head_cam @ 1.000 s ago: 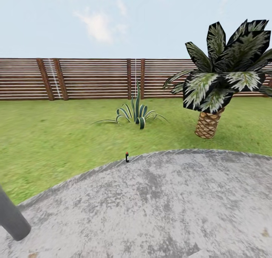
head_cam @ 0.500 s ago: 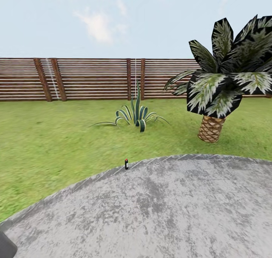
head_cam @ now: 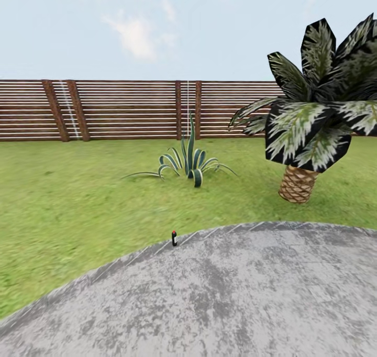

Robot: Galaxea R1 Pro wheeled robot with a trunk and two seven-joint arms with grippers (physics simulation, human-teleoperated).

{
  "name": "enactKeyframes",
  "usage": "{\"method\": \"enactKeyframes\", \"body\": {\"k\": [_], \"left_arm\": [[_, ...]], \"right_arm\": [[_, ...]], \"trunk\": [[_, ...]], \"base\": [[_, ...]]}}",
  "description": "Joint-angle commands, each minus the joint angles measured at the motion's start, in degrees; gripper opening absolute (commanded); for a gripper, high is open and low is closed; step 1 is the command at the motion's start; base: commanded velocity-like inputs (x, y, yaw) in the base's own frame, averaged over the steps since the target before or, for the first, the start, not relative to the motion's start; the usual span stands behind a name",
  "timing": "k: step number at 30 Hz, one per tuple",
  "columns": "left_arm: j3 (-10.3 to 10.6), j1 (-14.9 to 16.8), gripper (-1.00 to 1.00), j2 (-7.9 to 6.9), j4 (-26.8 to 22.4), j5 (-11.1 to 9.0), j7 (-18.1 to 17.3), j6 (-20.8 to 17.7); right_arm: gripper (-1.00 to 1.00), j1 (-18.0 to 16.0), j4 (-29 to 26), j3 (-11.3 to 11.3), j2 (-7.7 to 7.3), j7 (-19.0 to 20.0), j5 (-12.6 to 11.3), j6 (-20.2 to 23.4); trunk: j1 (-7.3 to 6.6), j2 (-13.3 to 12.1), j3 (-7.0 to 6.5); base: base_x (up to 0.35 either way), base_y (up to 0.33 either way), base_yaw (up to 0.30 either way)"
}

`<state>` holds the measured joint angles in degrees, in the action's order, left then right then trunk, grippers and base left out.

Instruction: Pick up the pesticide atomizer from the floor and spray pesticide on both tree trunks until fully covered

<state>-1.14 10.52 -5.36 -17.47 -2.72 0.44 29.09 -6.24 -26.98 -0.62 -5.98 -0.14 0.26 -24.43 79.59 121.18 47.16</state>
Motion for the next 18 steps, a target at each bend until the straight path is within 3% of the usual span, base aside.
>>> {"method": "enactKeyframes", "body": {"k": [1, 18], "left_arm": [[0.00, 0.01, 1.00, 0.00, -0.01, 0.00, 0.00, 0.00], [0.00, 0.01, 1.00, -0.08, 0.05, 0.00, 0.00, 0.00]], "right_arm": [[1.00, 0.00, -0.02, 0.00, 0.00, 0.00, 0.00, 0.00], [1.00, 0.00, -0.14, 0.06, 0.00, 0.06, -0.09, -0.01]], "trunk": [[0.00, 0.00, 0.00], [0.00, 0.00, 0.00]], "base": [[0.340, 0.000, 0.000], [0.340, 0.000, 0.000]]}}
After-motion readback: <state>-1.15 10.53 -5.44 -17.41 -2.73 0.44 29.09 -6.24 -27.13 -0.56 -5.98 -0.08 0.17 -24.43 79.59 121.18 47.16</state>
